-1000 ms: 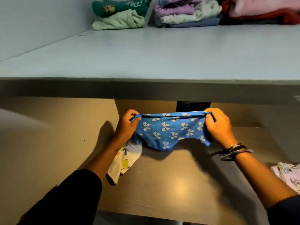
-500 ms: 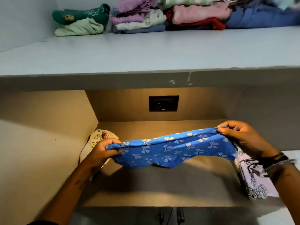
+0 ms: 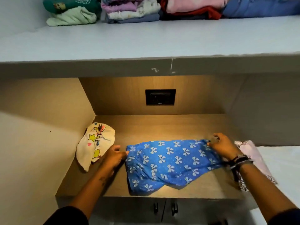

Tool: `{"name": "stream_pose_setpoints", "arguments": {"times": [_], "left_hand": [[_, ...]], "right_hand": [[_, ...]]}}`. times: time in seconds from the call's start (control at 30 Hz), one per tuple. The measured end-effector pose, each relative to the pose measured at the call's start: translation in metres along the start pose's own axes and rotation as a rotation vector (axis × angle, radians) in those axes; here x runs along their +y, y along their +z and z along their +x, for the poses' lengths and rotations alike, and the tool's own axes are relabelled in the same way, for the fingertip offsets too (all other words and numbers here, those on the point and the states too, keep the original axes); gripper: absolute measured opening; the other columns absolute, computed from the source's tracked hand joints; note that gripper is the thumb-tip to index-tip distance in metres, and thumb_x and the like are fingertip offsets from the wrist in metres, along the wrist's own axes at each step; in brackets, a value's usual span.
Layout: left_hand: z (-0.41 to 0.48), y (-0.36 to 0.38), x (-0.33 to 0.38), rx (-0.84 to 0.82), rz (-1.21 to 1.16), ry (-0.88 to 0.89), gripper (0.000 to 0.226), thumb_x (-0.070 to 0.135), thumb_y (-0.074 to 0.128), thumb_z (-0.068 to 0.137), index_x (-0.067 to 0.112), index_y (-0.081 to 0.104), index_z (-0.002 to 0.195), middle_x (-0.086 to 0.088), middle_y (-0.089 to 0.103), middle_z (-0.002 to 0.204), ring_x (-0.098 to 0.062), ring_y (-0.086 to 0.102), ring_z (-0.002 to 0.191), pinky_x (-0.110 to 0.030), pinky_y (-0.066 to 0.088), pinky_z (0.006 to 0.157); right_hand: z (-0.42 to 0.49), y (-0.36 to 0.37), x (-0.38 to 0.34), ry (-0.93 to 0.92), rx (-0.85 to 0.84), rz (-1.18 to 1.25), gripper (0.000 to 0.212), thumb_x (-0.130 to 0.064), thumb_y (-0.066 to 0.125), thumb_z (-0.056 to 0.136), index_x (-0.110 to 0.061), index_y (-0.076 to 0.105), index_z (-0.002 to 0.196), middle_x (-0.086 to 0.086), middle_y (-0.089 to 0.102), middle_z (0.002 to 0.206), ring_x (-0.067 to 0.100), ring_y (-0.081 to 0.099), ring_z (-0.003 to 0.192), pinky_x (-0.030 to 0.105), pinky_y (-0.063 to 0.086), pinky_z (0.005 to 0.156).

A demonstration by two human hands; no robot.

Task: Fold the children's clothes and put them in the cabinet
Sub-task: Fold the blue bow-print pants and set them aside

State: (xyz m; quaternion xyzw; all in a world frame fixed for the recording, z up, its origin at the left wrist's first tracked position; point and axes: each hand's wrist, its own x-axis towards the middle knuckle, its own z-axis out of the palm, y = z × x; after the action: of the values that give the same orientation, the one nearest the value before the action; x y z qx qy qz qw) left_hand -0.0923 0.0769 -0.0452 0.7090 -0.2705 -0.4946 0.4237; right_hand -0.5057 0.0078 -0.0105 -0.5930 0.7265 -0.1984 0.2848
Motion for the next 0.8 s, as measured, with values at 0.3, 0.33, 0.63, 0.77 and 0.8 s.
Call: {"name": "stream_pose_setpoints", "arguments": {"times": [0.3, 0.33, 0.63, 0.77, 0.8], "left_hand": [[-0.005, 0.008, -0.046, 0.076, 0.274, -0.039, 0.066, 0.029, 0.078, 0.075, 0.026, 0.043, 0.131, 0.006, 0.06, 0.094, -0.016, 0.064, 0.083, -0.038, 0.056, 0.067], [-0.007, 0.009, -0.05, 0.065, 0.297, -0.049, 0.061, 0.032, 0.078, 0.075, 0.025, 0.047, 0.127, 0.008, 0.059, 0.094, -0.015, 0.063, 0.082, -0.037, 0.056, 0.067], [0.004, 0.02, -0.024, 0.133, 0.335, 0.114, 0.031, 0.048, 0.067, 0.076, 0.036, 0.053, 0.102, 0.008, 0.062, 0.106, -0.019, 0.065, 0.091, -0.048, 0.057, 0.08], [0.031, 0.025, 0.001, 0.051, 0.653, 0.293, 0.04, 0.029, 0.073, 0.079, 0.031, 0.054, 0.114, 0.01, 0.054, 0.117, -0.02, 0.056, 0.106, -0.048, 0.052, 0.09], [0.036, 0.027, 0.004, 0.031, 0.686, 0.297, 0.031, 0.029, 0.074, 0.078, 0.03, 0.059, 0.105, 0.007, 0.056, 0.112, -0.02, 0.057, 0.103, -0.049, 0.052, 0.09]], "right_hand": [[-0.059, 0.072, 0.0, -0.296, -0.195, -0.444, 0.083, -0.076, 0.04, 0.083, -0.034, 0.021, 0.152, -0.003, 0.006, 0.164, 0.022, 0.006, 0.15, 0.049, 0.005, 0.121], [-0.06, 0.075, 0.002, -0.277, -0.208, -0.445, 0.084, -0.077, 0.039, 0.083, -0.034, 0.02, 0.152, -0.003, 0.004, 0.165, 0.022, 0.004, 0.151, 0.049, 0.002, 0.121], [-0.028, 0.061, 0.005, -0.344, -0.078, -0.424, 0.049, -0.056, 0.045, 0.092, -0.032, 0.049, 0.135, -0.002, 0.043, 0.147, 0.02, 0.034, 0.137, 0.044, 0.025, 0.113], [0.024, 0.043, -0.016, -0.235, -0.054, -0.422, 0.046, -0.033, 0.053, 0.093, -0.027, 0.044, 0.138, 0.003, 0.045, 0.143, 0.025, 0.038, 0.132, 0.047, 0.033, 0.107], [0.035, 0.039, -0.018, -0.186, -0.068, -0.455, 0.046, -0.033, 0.056, 0.092, -0.026, 0.045, 0.137, 0.005, 0.047, 0.14, 0.027, 0.04, 0.129, 0.046, 0.035, 0.105]]}}
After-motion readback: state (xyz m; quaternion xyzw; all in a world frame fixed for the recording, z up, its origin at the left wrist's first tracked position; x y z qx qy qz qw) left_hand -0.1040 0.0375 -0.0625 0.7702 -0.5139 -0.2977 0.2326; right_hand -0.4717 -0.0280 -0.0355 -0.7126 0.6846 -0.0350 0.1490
